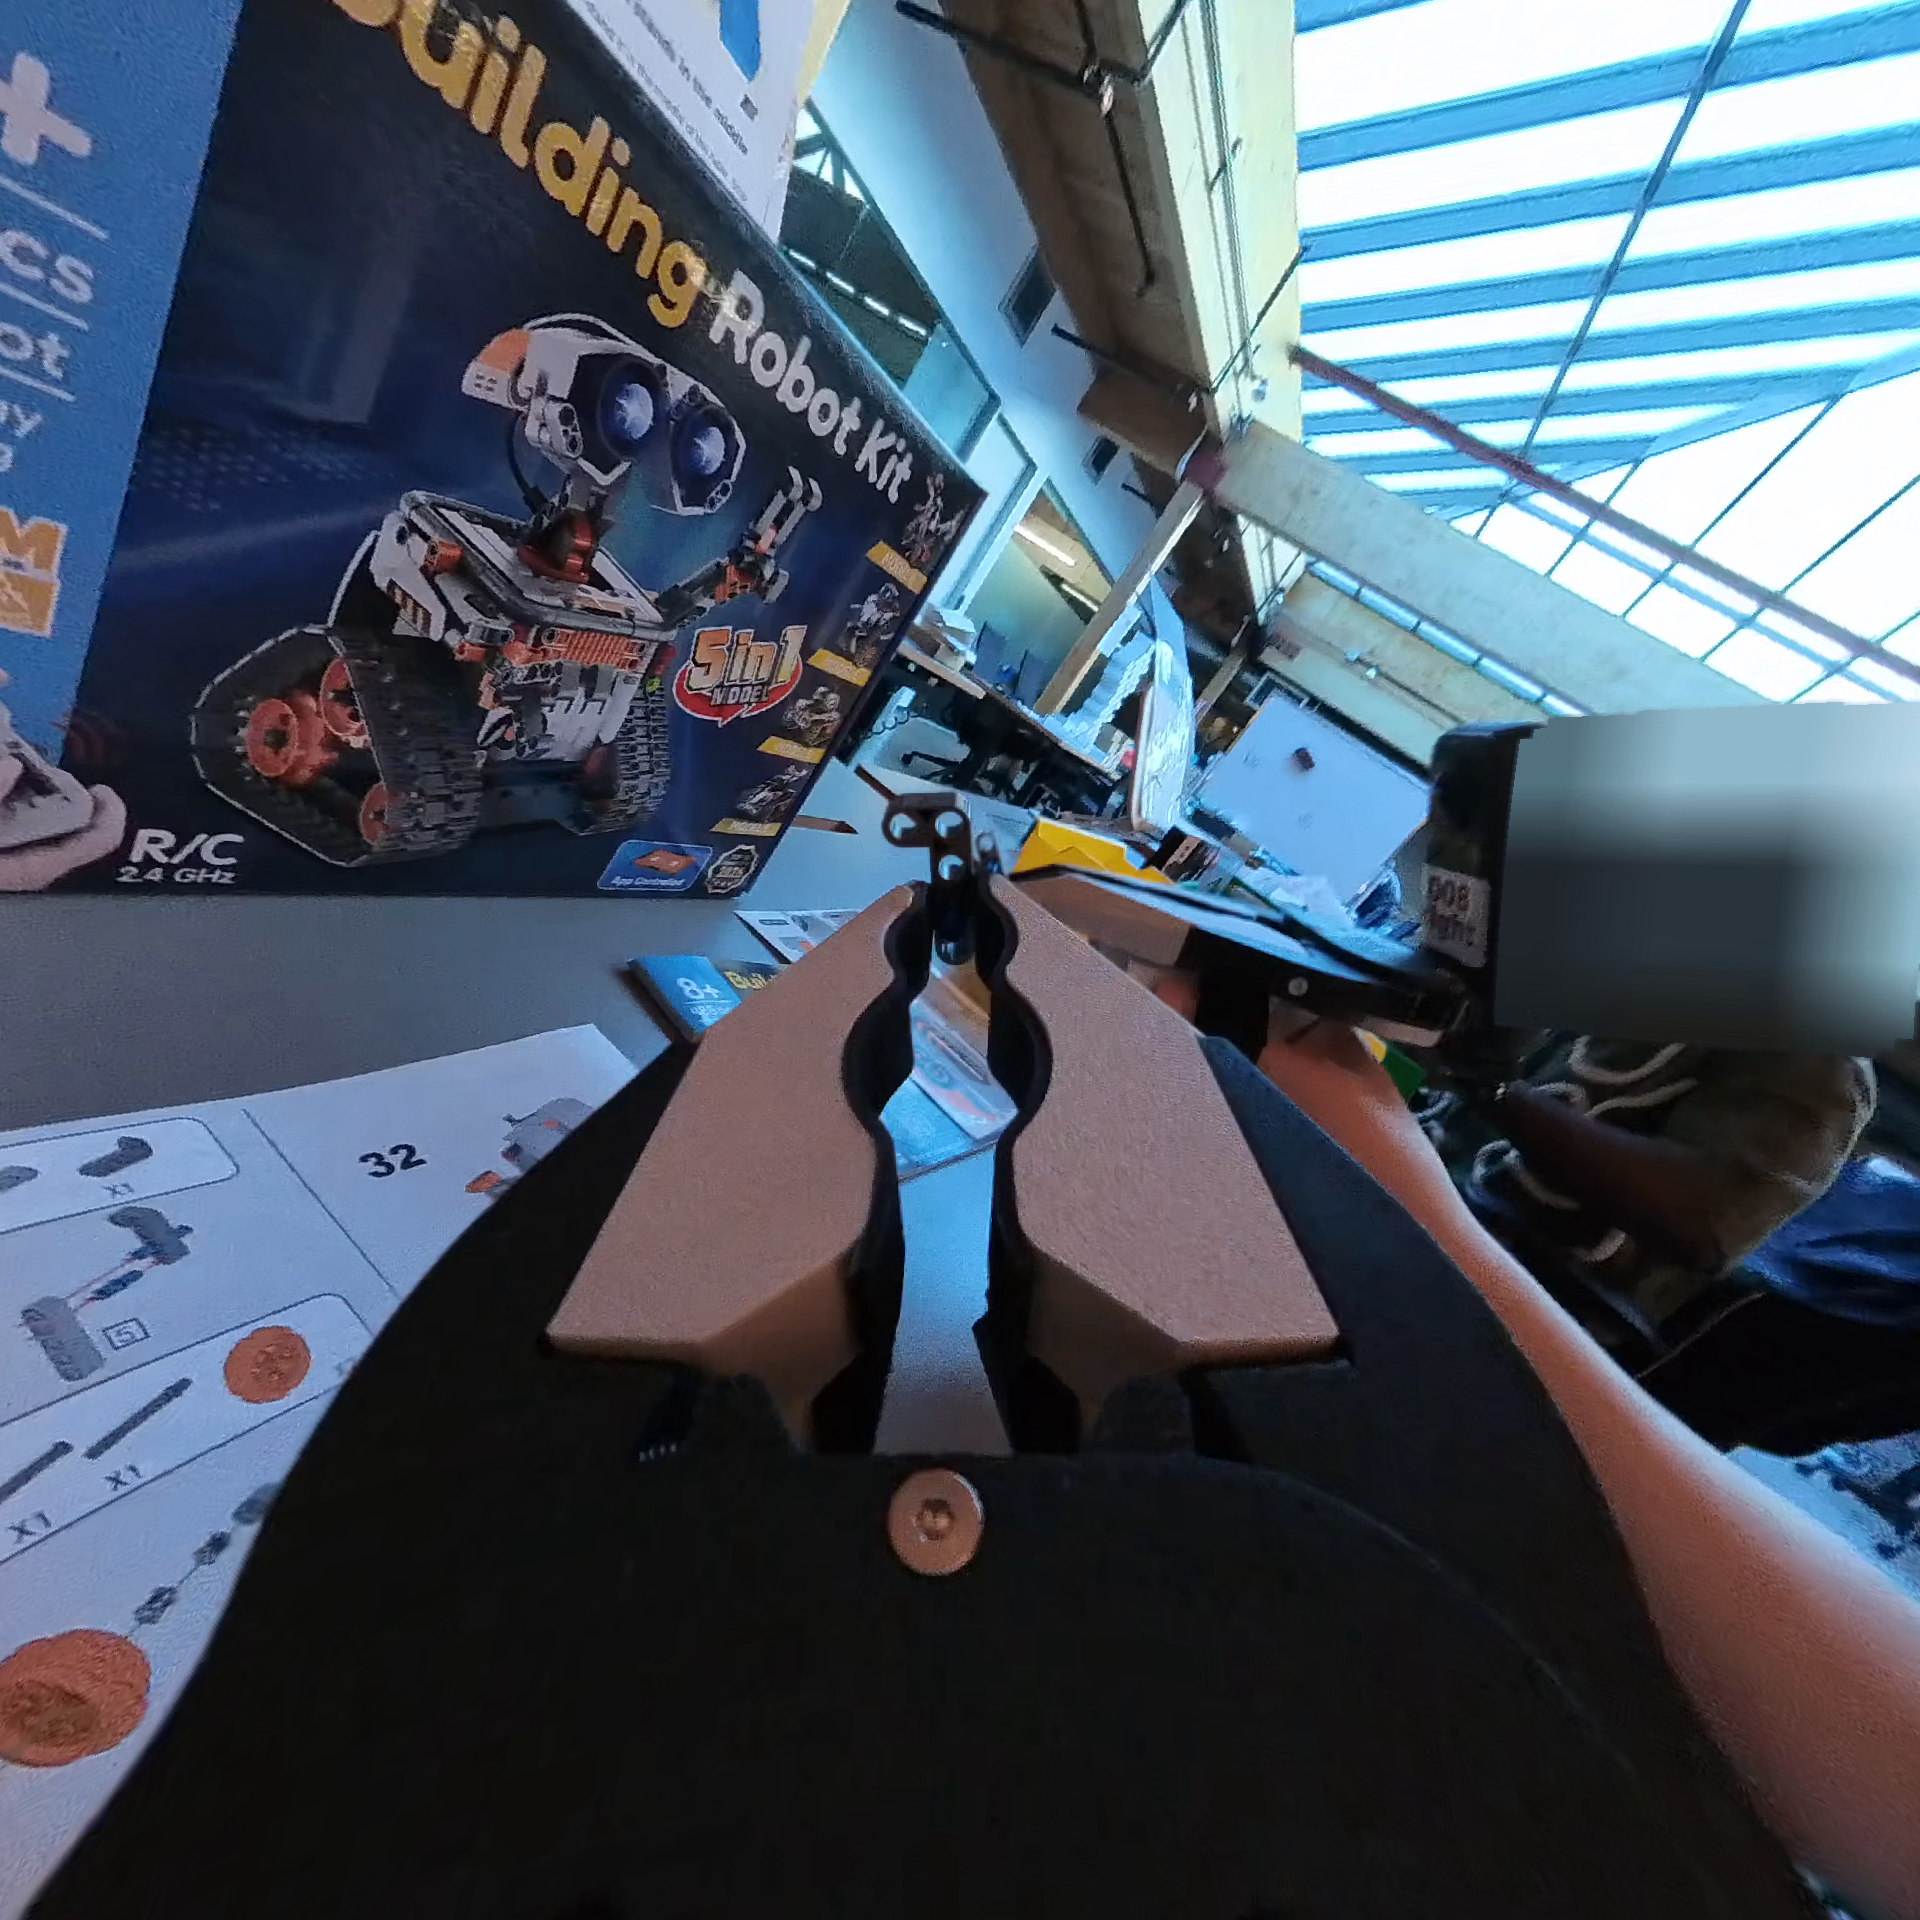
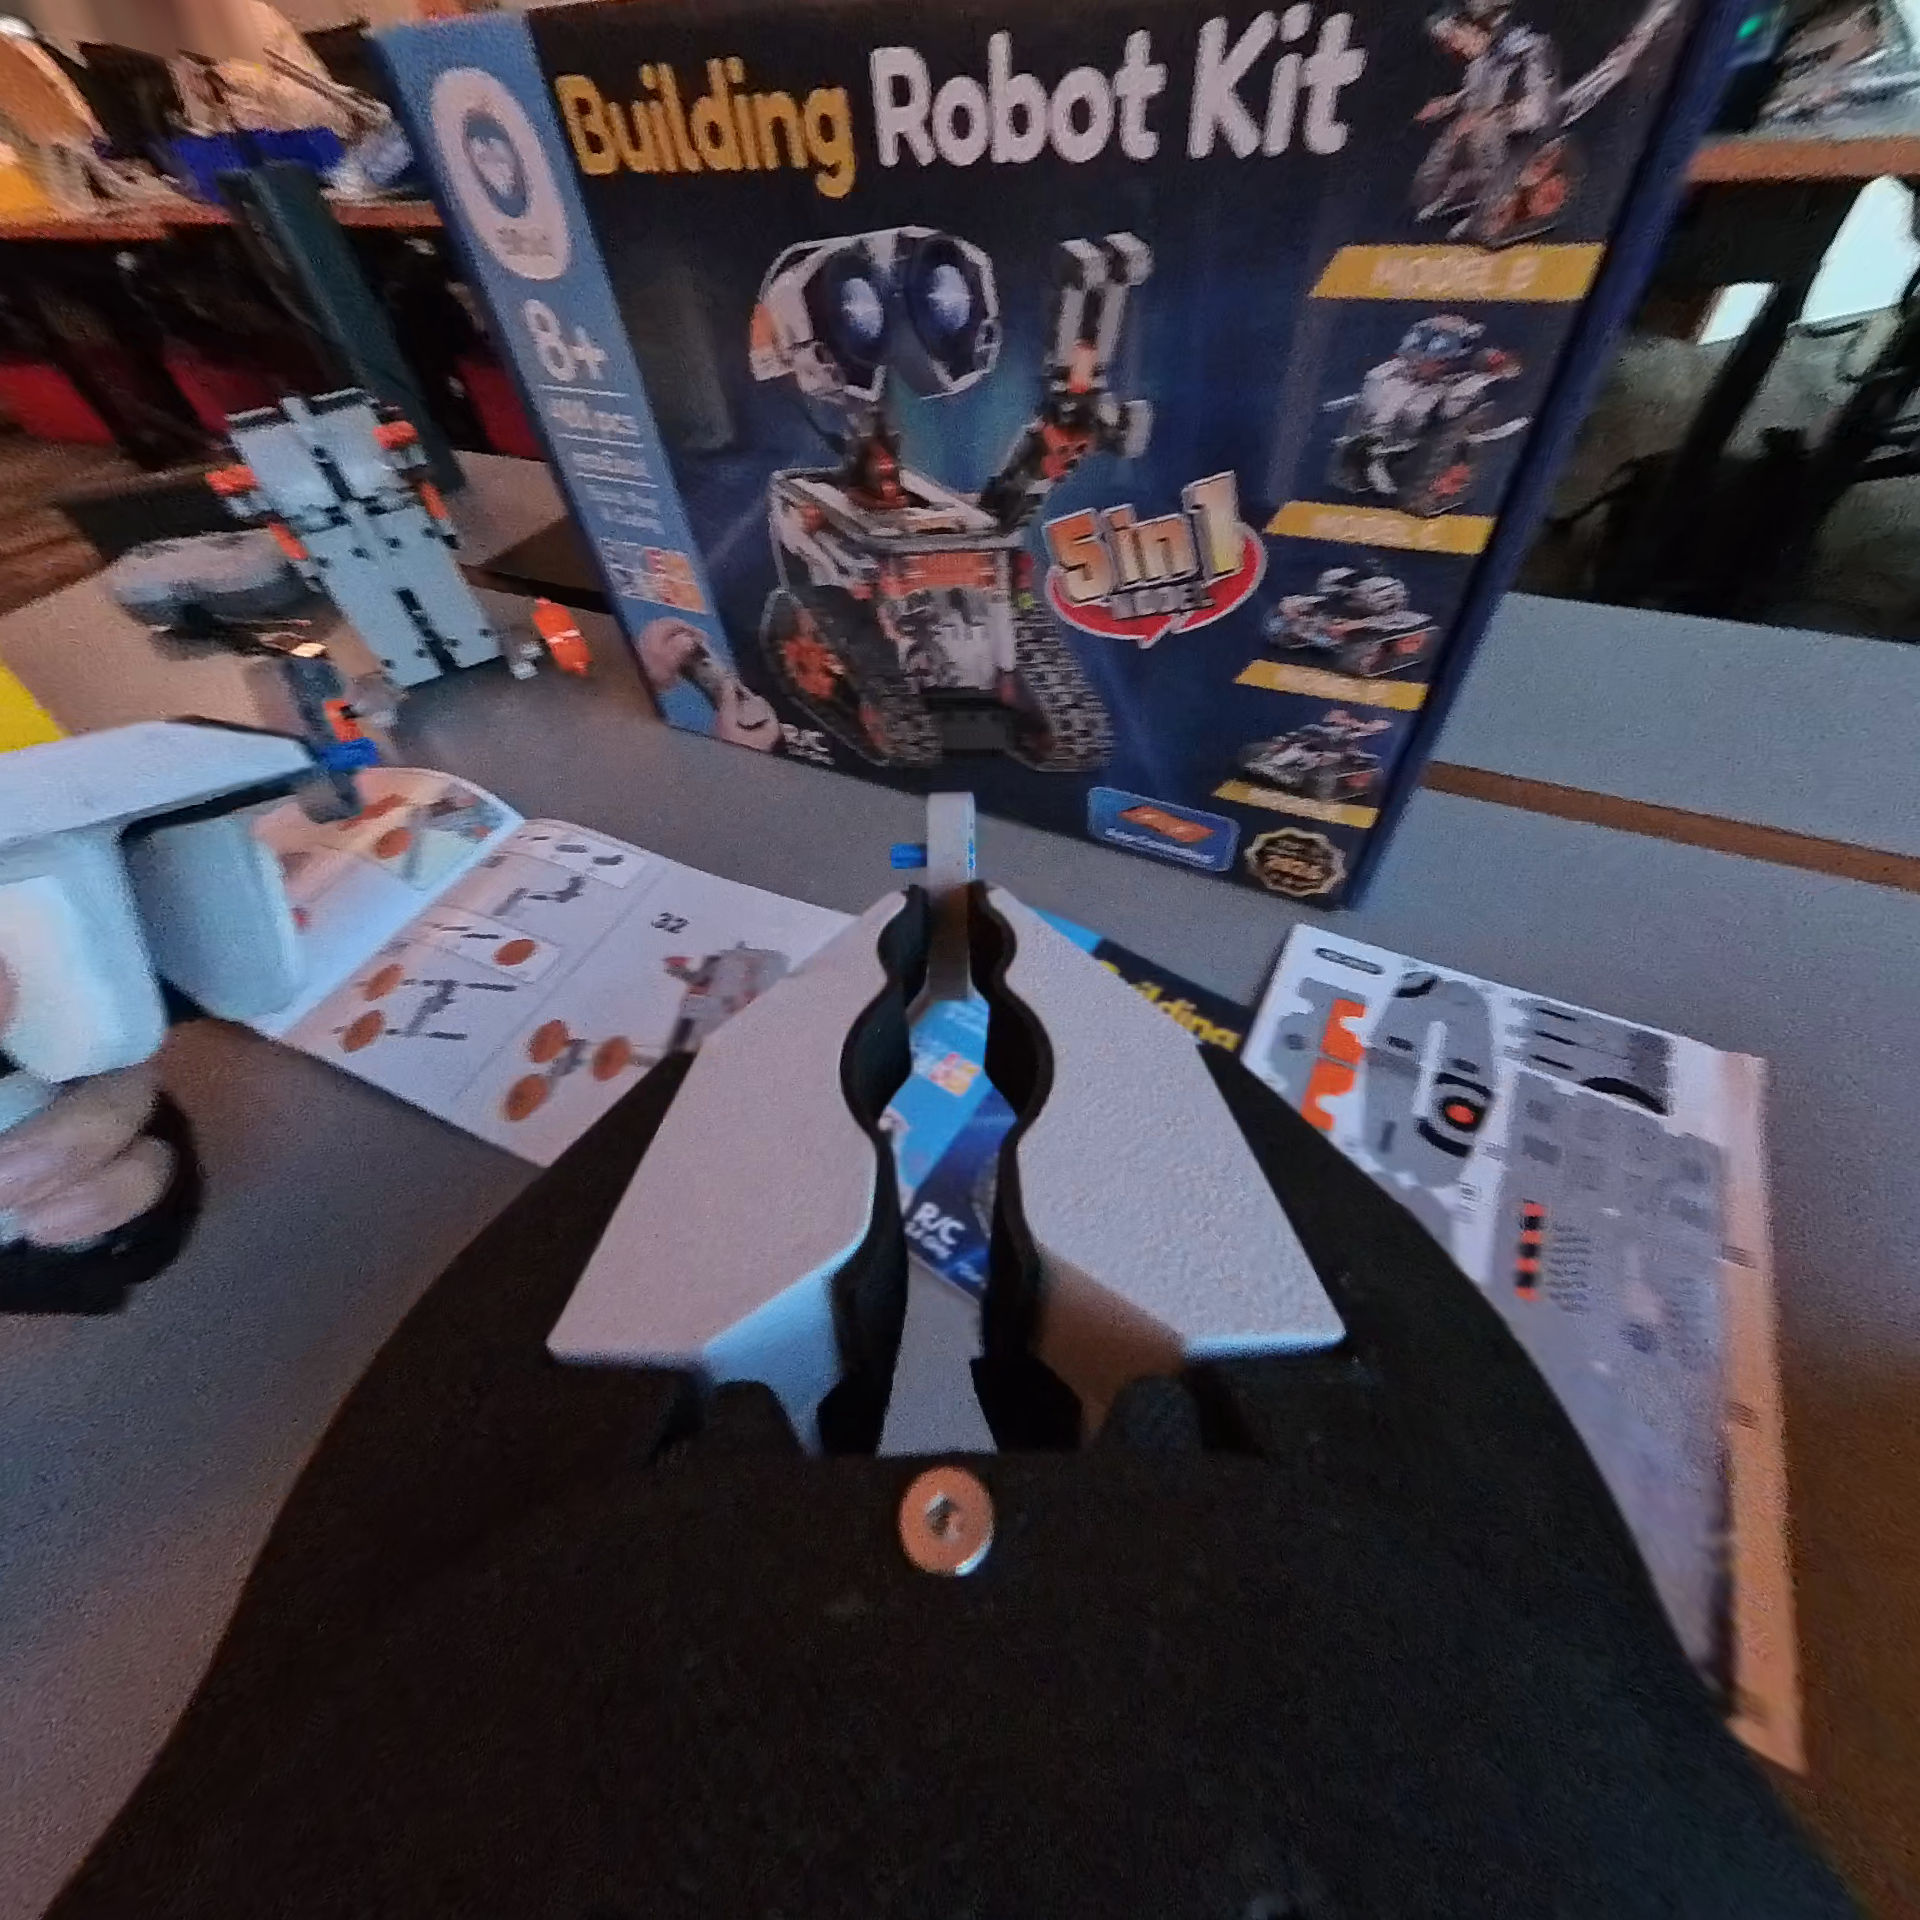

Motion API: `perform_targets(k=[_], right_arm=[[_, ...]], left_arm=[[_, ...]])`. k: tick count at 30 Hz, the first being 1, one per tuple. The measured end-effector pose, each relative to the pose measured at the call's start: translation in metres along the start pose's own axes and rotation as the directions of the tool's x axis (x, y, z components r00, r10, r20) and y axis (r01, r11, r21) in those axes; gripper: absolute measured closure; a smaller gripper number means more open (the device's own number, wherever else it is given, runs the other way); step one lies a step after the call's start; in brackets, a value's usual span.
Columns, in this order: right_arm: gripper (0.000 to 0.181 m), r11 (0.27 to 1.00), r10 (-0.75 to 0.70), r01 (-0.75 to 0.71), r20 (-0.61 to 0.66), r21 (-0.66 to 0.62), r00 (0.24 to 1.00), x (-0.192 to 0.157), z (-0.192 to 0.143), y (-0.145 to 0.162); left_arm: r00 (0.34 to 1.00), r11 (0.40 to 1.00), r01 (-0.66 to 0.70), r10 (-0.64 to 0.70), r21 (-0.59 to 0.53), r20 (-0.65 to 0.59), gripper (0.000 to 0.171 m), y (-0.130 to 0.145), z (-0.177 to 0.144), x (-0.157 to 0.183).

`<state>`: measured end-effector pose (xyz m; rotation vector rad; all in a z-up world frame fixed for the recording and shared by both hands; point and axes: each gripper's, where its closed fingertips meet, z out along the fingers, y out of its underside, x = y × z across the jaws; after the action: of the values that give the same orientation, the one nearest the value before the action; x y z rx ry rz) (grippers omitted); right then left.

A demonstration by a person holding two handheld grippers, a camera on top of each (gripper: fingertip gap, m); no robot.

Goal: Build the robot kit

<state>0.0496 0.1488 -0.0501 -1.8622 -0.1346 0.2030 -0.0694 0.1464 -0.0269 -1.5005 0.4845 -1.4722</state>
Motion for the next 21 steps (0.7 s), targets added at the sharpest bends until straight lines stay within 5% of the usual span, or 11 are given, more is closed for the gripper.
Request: perform_targets(k=[8,21], right_arm=[[0.176,0.999,0.002,-0.012,0.261,0.037,0.965,-0.074,0.008,-0.001],[0.176,0.998,-0.057,0.054,0.224,0.021,0.973,-0.094,0.015,0.006]], left_arm=[[0.997,0.997,0.079,-0.078,0.018,-0.029,0.167,-0.001,0.002,-0.004],[0.996,0.996,0.085,-0.086,-0.034,-0.029,0.167,0.017,0.011,-0.002]])
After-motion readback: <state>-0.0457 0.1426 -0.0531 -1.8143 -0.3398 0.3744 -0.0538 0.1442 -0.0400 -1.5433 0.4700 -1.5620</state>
